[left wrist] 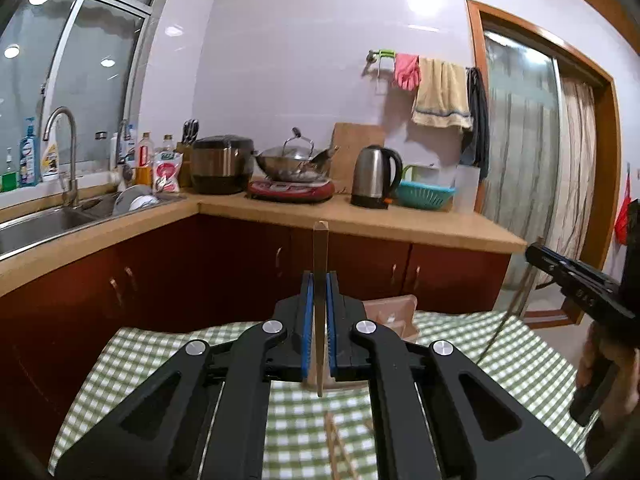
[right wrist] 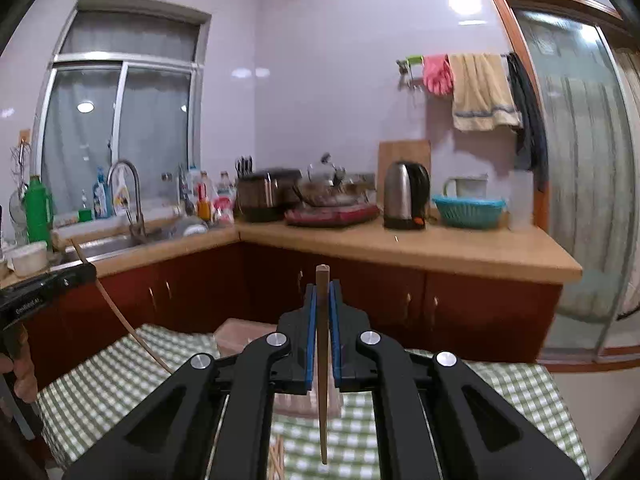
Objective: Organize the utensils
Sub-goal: 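Lift both held chopsticks and carry them over the plastic utensil basket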
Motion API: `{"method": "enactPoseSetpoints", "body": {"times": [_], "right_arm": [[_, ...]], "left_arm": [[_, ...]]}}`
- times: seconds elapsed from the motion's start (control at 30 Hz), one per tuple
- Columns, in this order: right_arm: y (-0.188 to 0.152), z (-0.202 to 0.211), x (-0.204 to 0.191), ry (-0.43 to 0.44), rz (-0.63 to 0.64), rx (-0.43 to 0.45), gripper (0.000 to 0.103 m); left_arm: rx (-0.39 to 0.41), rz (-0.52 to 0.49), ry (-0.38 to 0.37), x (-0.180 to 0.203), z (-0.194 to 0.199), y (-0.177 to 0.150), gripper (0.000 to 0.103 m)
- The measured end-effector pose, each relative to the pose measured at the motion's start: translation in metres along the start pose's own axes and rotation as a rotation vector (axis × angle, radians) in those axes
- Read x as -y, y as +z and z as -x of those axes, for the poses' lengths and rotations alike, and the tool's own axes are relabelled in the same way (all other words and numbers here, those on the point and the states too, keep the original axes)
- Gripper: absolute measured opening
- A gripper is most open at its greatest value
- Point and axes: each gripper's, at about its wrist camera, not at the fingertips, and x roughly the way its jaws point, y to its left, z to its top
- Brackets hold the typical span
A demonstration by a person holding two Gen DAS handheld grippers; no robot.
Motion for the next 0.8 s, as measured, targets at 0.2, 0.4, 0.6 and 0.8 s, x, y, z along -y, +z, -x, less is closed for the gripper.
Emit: {"method": "enactPoseSetpoints", "body": {"times": [0.2, 0.4, 0.6, 0.8], "right_arm": [[0.035, -0.025, -0.002, 0.03, 0.0, 0.105, 0.007], [0.047, -0.064, -0.005, 0.055, 0.0, 0.133, 0.007], [0.022, -0.105, 0.001, 0.063, -0.034, 0.054, 0.007], [-0.013, -0.133, 0.009, 0.064, -0.081, -0.034, 0.007]], "left_arm": [[0.066, 0.022, -0.02, -0.002, -0.03, 0.04, 0.006], [0.094, 0.009, -0.023, 0.003, -0.069, 0.062, 0.006], [-0.007, 0.013, -0.039, 0.003, -0.11, 0.035, 0.006], [-0.111, 0.039, -0.036, -0.006, -0.139, -0.004, 0.006]]}}
